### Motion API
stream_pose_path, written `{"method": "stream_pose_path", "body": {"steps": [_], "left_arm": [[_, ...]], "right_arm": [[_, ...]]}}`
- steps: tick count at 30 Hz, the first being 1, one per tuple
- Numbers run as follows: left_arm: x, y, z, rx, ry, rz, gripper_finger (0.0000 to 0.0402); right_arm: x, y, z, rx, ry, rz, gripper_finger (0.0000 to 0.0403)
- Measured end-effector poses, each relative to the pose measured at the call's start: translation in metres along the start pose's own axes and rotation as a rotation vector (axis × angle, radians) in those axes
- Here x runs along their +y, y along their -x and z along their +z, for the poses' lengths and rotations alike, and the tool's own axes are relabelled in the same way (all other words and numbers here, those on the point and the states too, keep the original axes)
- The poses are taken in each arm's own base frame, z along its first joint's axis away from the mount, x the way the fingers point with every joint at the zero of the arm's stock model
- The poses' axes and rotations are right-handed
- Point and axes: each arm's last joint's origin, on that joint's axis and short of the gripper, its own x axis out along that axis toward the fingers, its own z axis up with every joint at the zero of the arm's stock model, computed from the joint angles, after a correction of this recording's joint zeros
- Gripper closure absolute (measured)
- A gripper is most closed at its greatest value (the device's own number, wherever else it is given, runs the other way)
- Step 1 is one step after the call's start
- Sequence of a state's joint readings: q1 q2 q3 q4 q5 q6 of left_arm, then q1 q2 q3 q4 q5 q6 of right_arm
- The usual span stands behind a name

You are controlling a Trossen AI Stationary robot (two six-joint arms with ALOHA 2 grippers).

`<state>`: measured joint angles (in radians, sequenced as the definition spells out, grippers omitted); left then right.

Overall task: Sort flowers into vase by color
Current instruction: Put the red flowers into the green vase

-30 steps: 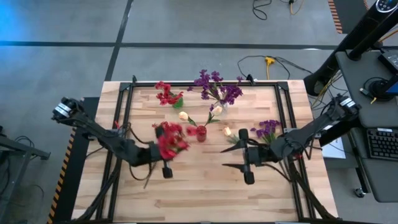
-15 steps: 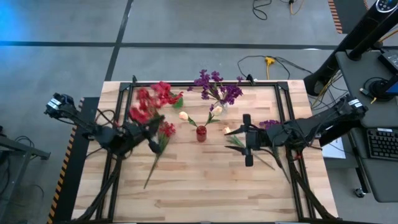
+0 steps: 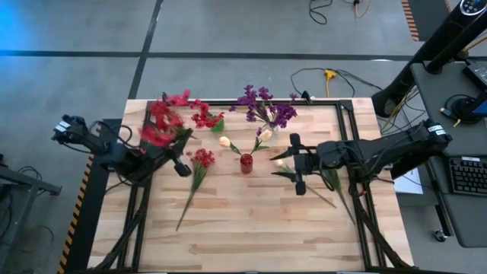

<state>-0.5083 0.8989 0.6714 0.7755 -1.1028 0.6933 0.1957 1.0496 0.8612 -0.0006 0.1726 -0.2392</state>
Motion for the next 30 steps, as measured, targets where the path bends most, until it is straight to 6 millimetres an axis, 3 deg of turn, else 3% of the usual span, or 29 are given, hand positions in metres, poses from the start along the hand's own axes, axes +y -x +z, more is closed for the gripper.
{"method": "stream_pose_path", "body": {"steps": [15, 20, 30], "left_arm": [[0.005, 0.025, -0.090, -0.087, 0.183, 0.011, 0.0401], [0.008, 0.025, -0.105, -0.076, 0.158, 0.042, 0.0401], [0.010, 0.005, -0.131, -0.076, 0.093, 0.073, 0.0401]], "right_arm": [[0.000, 0.000, 0.003, -0.045, -0.011, 0.016, 0.0207], [0.000, 0.000, 0.003, -0.047, -0.011, 0.015, 0.0206], [0.000, 0.000, 0.004, -0.059, -0.013, 0.010, 0.0207]]}}
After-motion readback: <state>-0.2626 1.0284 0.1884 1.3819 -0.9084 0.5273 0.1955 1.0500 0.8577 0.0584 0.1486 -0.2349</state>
